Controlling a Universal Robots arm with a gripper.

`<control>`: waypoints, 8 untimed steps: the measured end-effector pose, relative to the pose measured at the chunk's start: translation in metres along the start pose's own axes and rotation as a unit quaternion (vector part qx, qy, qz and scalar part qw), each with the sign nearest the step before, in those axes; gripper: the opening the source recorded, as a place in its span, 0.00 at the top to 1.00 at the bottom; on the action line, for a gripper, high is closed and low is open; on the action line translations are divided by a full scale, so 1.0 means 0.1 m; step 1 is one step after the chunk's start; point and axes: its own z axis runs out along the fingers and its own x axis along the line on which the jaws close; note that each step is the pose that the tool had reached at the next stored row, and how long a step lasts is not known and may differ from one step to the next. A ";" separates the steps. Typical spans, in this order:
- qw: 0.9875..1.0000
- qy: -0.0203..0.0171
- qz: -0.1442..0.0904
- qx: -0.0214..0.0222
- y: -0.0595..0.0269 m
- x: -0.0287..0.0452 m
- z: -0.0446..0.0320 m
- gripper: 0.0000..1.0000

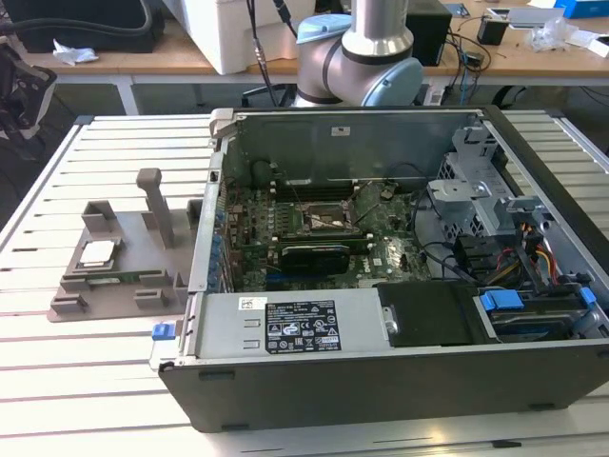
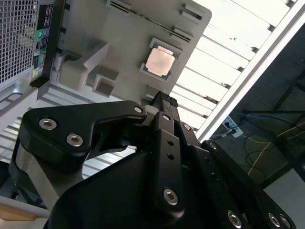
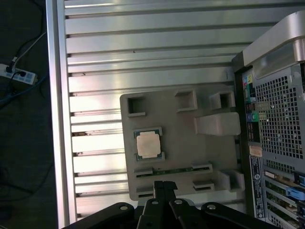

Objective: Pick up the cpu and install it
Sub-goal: 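Reach for the cpu, then pick up the cpu and move it towards the insertion slot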

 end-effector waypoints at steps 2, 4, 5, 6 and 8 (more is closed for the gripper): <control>1.000 0.000 0.000 0.000 0.000 0.002 0.000 0.89; 1.000 0.000 0.000 0.000 0.000 0.003 -0.001 0.89; 1.000 0.000 0.000 0.000 0.000 0.004 0.000 0.89; 1.000 0.000 0.000 0.000 0.000 0.004 0.000 0.89; 1.000 0.000 0.000 0.000 -0.001 0.006 0.000 0.89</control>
